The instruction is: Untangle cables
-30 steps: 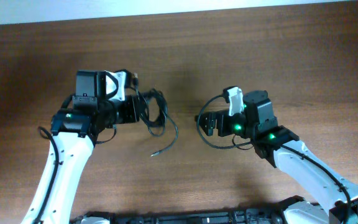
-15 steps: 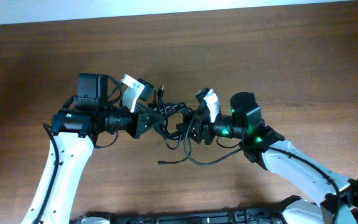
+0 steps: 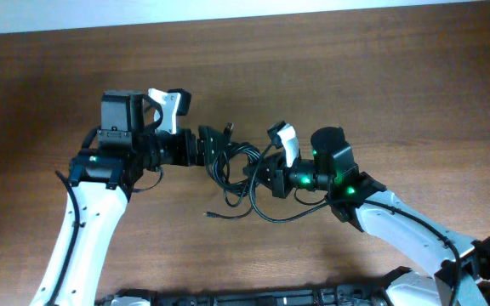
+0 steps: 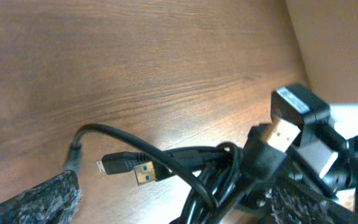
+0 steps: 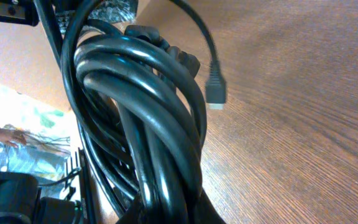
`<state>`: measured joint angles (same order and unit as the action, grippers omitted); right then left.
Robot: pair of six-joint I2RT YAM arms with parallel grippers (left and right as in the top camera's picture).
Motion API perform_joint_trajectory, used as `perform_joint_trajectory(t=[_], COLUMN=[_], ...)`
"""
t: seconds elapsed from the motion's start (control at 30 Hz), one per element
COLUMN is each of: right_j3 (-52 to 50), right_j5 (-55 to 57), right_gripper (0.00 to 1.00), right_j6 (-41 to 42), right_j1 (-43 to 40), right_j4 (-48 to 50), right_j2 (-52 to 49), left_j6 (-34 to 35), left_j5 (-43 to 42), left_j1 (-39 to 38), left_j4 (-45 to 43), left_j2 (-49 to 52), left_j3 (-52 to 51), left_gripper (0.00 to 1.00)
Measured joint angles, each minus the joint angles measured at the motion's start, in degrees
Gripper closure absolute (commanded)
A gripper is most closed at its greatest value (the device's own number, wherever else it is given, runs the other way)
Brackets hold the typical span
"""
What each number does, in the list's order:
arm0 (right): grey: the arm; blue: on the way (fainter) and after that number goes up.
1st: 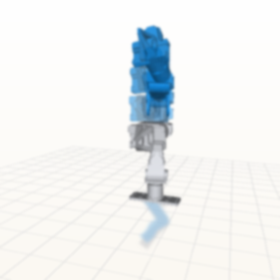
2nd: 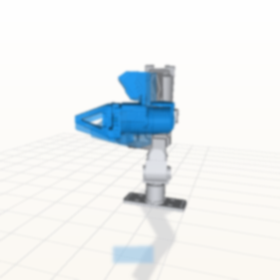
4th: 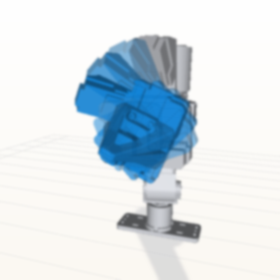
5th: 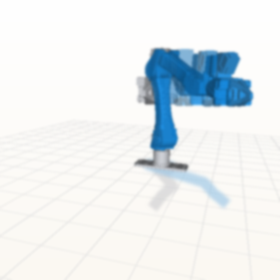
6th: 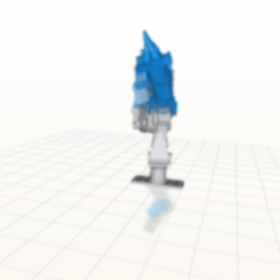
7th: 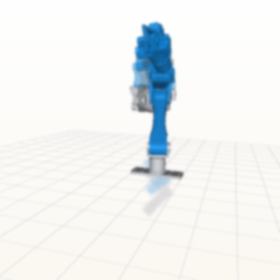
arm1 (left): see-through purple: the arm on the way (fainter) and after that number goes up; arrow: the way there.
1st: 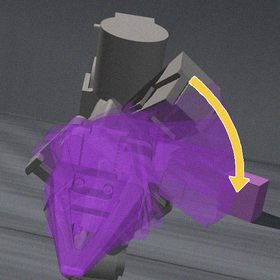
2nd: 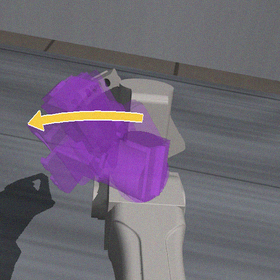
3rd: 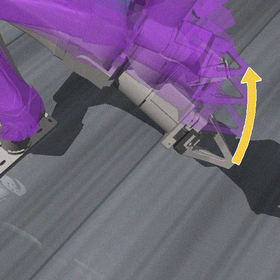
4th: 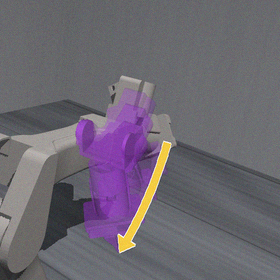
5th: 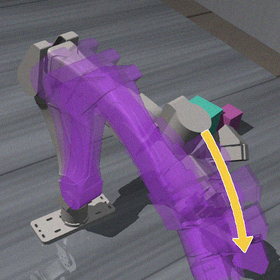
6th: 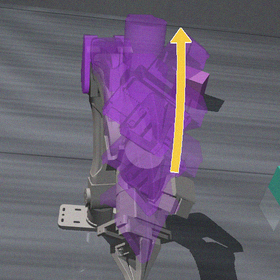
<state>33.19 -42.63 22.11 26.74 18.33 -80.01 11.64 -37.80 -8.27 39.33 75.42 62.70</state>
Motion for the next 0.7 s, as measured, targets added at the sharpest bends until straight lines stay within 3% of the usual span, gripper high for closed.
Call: perform_joint_trajectory(t=[0.17, 0.2, 0.33, 0.37, 0.43, 0.7], right_j3=[0.0, 0.0, 0.0, 0.0, 0.0, 0.0], right_j5=[-0.6, -0.6, -0.6, -0.6, -0.6, -0.1], right_gripper=[0.96, 0.96, 0.96, 0.96, 0.96, 0.96], right_j6=[-1.3, -1.4, -1.5, -1.6, -1.5, -1.4], right_j1=[0.0, 0.0, 0.0, 0.0, 0.0, 0.0], right_j4=[-0.4, -0.8, -2.7, -3.2, -3.8, -6.3], right_j2=[0.0, 0.0, 0.0, 0.0, 0.0, 0.0], left_j6=[5.6, 6.3, 10.6, 10.9, 11.8, 11.0], left_j5=[1.0, 1.0, 1.3, 1.5, 2.8, 3.9], left_j1=[-3.0, -3.7, -4.0, -4.0, -4.0, -4.2], left_j4=[-1.5, -2.6, -5.8, -6.3, -8.3, -12.2], left_j2=[0.7, 1.3, 4.5, 5.2, 6.3, 7.5], left_j3=[0.0, 0.0, 0.0, 0.0, 0.0, 0.0], left_gripper=[0.02, 0.10, 0.57, 0.78, 0.97, 1.00])
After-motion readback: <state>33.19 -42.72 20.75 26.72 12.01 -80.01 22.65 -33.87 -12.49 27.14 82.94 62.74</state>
